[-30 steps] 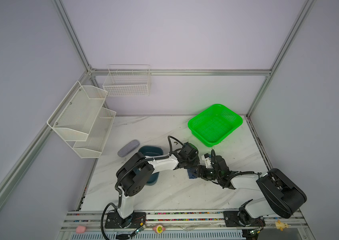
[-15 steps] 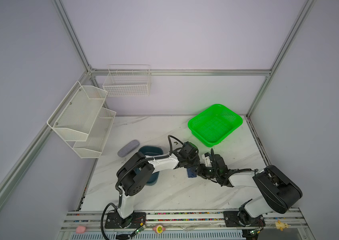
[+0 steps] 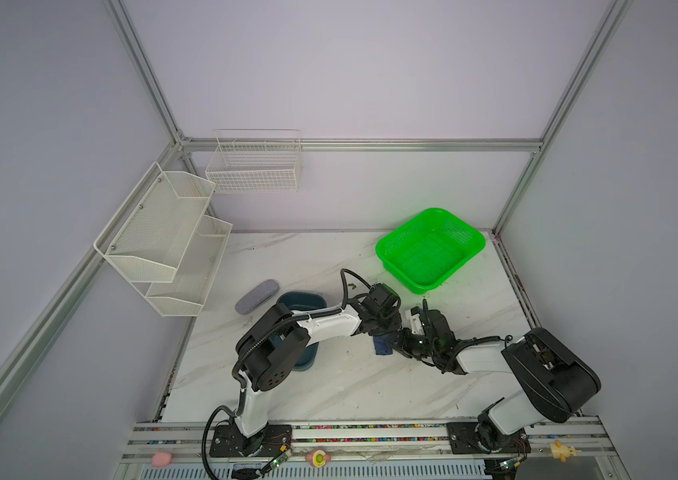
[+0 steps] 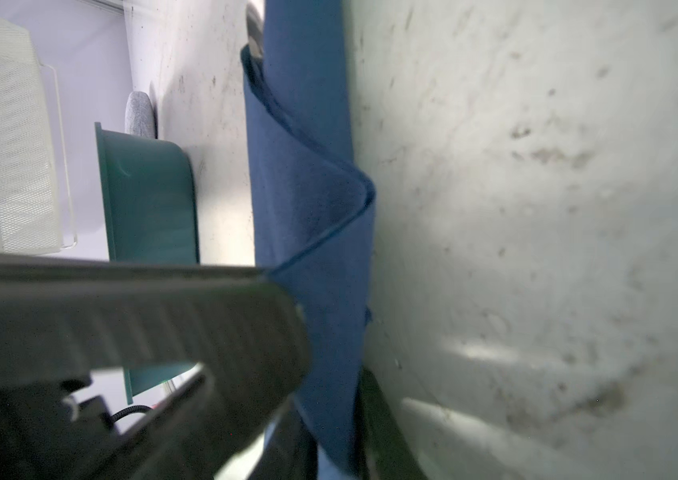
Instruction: Place the utensils on the paper napkin and roll it up
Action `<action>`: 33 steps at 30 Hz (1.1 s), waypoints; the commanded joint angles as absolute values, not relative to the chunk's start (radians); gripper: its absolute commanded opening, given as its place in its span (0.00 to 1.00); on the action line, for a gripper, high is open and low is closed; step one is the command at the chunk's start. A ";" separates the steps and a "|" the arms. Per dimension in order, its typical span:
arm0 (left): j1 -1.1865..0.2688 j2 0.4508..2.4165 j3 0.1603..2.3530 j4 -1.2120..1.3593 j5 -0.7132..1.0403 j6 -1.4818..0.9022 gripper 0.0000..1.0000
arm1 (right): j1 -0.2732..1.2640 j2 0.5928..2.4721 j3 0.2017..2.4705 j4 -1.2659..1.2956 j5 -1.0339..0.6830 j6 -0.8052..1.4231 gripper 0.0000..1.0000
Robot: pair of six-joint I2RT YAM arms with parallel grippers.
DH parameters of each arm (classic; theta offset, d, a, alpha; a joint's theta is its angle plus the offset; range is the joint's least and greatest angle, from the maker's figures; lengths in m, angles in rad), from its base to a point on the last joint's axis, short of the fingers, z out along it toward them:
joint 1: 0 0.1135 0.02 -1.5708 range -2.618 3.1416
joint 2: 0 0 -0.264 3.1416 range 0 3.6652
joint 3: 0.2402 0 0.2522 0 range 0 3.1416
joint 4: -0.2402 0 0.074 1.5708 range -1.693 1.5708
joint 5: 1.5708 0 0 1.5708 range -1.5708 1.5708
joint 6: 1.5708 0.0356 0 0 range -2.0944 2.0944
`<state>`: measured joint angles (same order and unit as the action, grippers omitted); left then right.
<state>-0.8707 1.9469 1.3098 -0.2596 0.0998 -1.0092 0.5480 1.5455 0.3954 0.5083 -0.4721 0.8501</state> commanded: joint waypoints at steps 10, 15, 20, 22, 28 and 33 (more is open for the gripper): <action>-0.779 1.766 1.302 -0.369 -0.020 -0.927 0.43 | 0.548 1.600 0.369 0.344 -0.433 0.836 0.15; -0.742 1.749 1.229 -0.336 0.014 -0.937 0.44 | 0.548 1.594 0.369 0.344 -0.433 0.841 0.14; -0.739 1.798 1.221 -0.318 0.077 -0.943 0.44 | 0.548 1.598 0.369 0.350 -0.447 0.841 0.14; -0.739 1.814 1.221 -0.310 0.096 -0.943 0.44 | 0.548 1.598 0.370 0.351 -0.448 0.843 0.14; -0.741 1.852 1.211 -0.309 0.115 -0.942 0.42 | 0.548 1.599 0.369 0.353 -0.451 0.843 0.15; -0.742 1.875 1.210 -0.325 0.123 -0.937 0.38 | 0.548 1.600 0.370 0.351 -0.451 0.842 0.15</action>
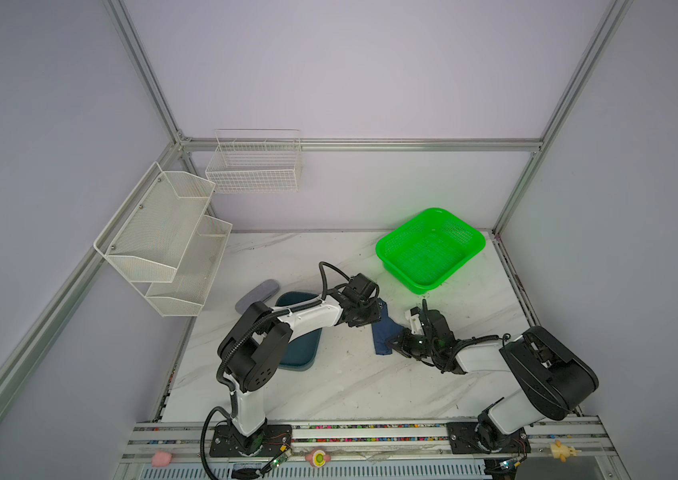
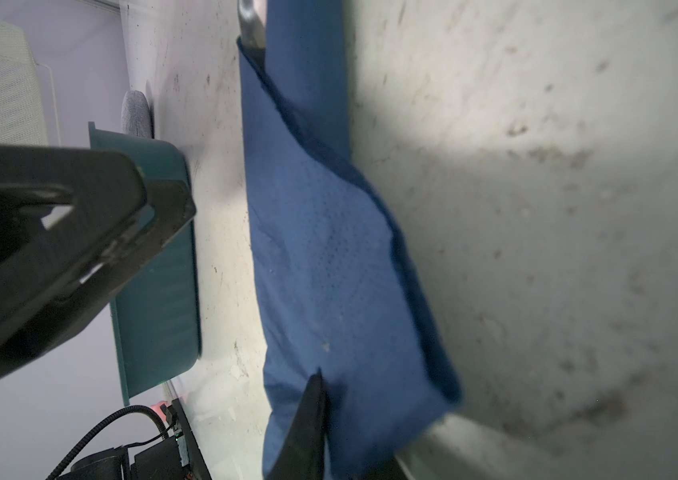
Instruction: Place the utensils on the paper napkin and roll it up
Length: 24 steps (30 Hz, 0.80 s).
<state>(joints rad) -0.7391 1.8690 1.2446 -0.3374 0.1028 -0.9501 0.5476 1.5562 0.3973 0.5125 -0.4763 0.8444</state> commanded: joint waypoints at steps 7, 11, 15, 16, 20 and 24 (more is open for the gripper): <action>-0.751 1.916 1.229 -0.347 0.136 -0.924 0.35 | 0.548 1.608 0.369 0.357 -0.457 0.845 0.15; -0.761 1.951 1.251 -0.368 0.141 -0.914 0.33 | 0.549 1.603 0.368 0.354 -0.452 0.846 0.14; -0.769 1.964 1.253 -0.376 0.136 -0.911 0.31 | 0.548 1.605 0.368 0.354 -0.453 0.846 0.15; -0.770 1.967 1.252 -0.376 0.137 -0.910 0.30 | 0.548 1.605 0.369 0.354 -0.453 0.845 0.15; -0.775 1.979 1.245 -0.378 0.136 -0.908 0.30 | 0.548 1.601 0.377 0.354 -0.455 0.852 0.16; -0.779 1.984 1.238 -0.379 0.137 -0.908 0.28 | 0.546 1.577 0.381 0.354 -0.447 0.864 0.21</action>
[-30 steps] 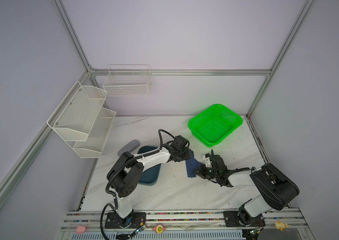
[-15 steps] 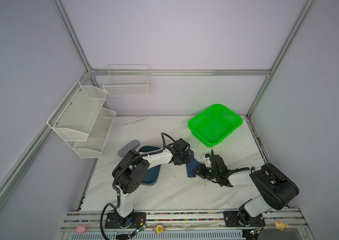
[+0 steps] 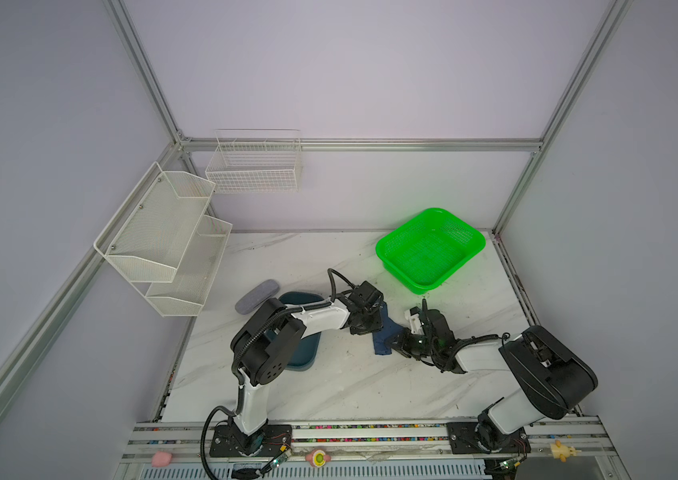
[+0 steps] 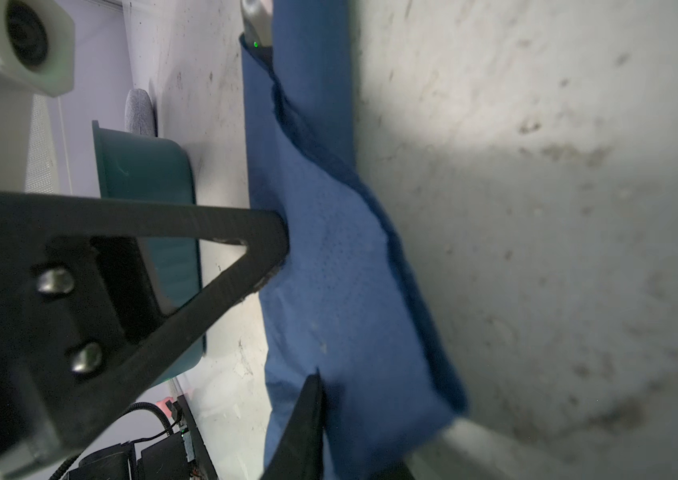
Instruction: Place the utensils on the paper napkin and roll it up
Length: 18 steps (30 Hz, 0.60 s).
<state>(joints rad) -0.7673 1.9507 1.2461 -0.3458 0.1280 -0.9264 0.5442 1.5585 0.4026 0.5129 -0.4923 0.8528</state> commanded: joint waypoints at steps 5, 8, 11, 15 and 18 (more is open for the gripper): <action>-0.784 1.993 1.244 -0.379 0.139 -0.905 0.28 | 0.543 1.539 0.386 0.354 -0.413 0.892 0.31; -0.785 2.000 1.247 -0.379 0.146 -0.908 0.28 | 0.541 1.534 0.394 0.353 -0.392 0.903 0.39; -0.787 2.004 1.251 -0.379 0.145 -0.909 0.28 | 0.540 1.537 0.404 0.355 -0.368 0.926 0.47; -0.789 2.002 1.251 -0.377 0.144 -0.911 0.27 | 0.541 1.552 0.421 0.365 -0.353 0.935 0.50; -0.789 2.005 1.254 -0.377 0.144 -0.911 0.27 | 0.540 1.577 0.443 0.365 -0.347 0.934 0.50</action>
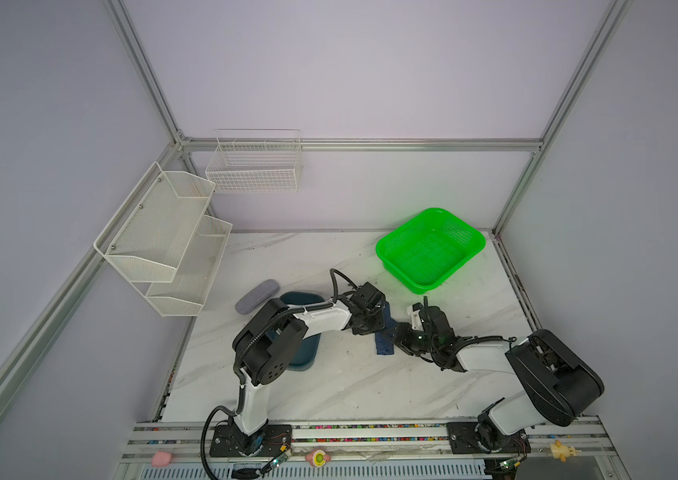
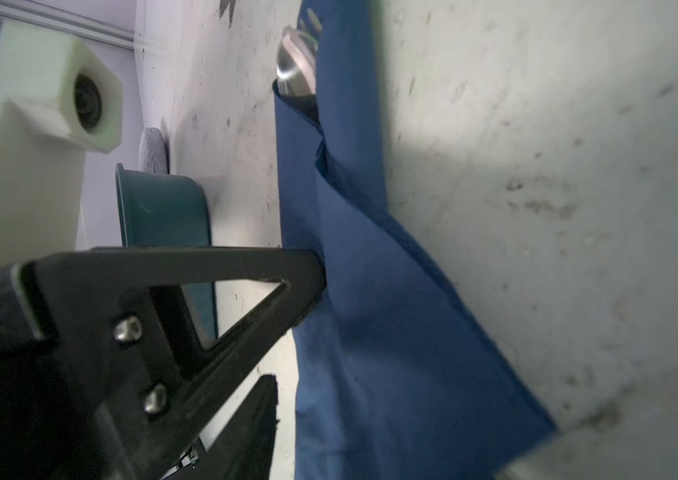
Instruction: Place the utensils on the paper napkin and roll it up
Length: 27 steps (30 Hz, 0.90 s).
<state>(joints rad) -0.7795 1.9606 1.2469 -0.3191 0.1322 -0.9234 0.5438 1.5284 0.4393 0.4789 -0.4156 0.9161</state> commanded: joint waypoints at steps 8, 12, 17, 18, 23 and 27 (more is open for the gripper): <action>-0.791 2.000 1.265 -0.377 0.143 -0.912 0.27 | 0.539 1.605 0.454 0.373 -0.326 0.930 0.37; -0.791 1.990 1.270 -0.374 0.150 -0.910 0.27 | 0.538 1.608 0.449 0.373 -0.328 0.928 0.28; -0.792 1.933 1.258 -0.373 0.134 -0.910 0.28 | 0.538 1.601 0.435 0.379 -0.334 0.932 0.21; -0.791 1.916 1.252 -0.373 0.126 -0.911 0.29 | 0.538 1.601 0.431 0.380 -0.335 0.933 0.20; -0.792 1.820 1.208 -0.370 0.104 -0.910 0.31 | 0.537 1.592 0.420 0.382 -0.334 0.933 0.18; -0.800 1.748 1.144 -0.350 0.148 -0.896 0.23 | 0.536 1.588 0.417 0.382 -0.331 0.930 0.18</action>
<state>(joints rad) -0.7895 1.8244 1.2007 -0.3618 0.1249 -0.9199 0.5388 1.5764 0.4549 0.4858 -0.3588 0.9302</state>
